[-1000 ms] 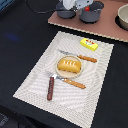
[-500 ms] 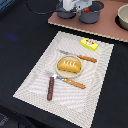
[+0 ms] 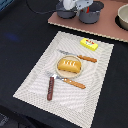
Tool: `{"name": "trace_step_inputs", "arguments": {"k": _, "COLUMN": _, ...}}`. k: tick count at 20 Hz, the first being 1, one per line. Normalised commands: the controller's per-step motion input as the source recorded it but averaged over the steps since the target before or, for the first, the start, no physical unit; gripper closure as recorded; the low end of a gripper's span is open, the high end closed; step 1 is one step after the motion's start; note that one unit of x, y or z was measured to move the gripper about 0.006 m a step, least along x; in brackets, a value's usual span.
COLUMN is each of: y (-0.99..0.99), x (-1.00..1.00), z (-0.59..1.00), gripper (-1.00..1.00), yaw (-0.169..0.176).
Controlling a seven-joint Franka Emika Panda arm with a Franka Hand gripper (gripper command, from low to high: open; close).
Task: Interact with the objects in diverse but meaningful ways.
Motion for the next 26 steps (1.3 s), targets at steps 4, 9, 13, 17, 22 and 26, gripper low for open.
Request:
{"name": "trace_step_inputs", "arguments": {"k": 4, "y": 0.26, "x": 0.01, "z": 1.0, "gripper": -1.0, "yaw": -0.04}}
{"name": "trace_step_inputs", "arguments": {"k": 9, "y": 0.1, "x": 0.02, "z": 0.75, "gripper": -1.0, "yaw": -0.027}}
{"name": "trace_step_inputs", "arguments": {"k": 13, "y": -0.06, "x": 0.0, "z": 0.6, "gripper": -1.0, "yaw": -0.028}}
{"name": "trace_step_inputs", "arguments": {"k": 17, "y": -0.36, "x": 0.0, "z": 0.42, "gripper": -1.0, "yaw": -0.031}}
{"name": "trace_step_inputs", "arguments": {"k": 22, "y": -0.47, "x": 0.04, "z": 0.06, "gripper": -1.0, "yaw": -0.027}}
{"name": "trace_step_inputs", "arguments": {"k": 26, "y": -0.76, "x": 0.0, "z": 0.01, "gripper": -1.0, "yaw": 0.0}}
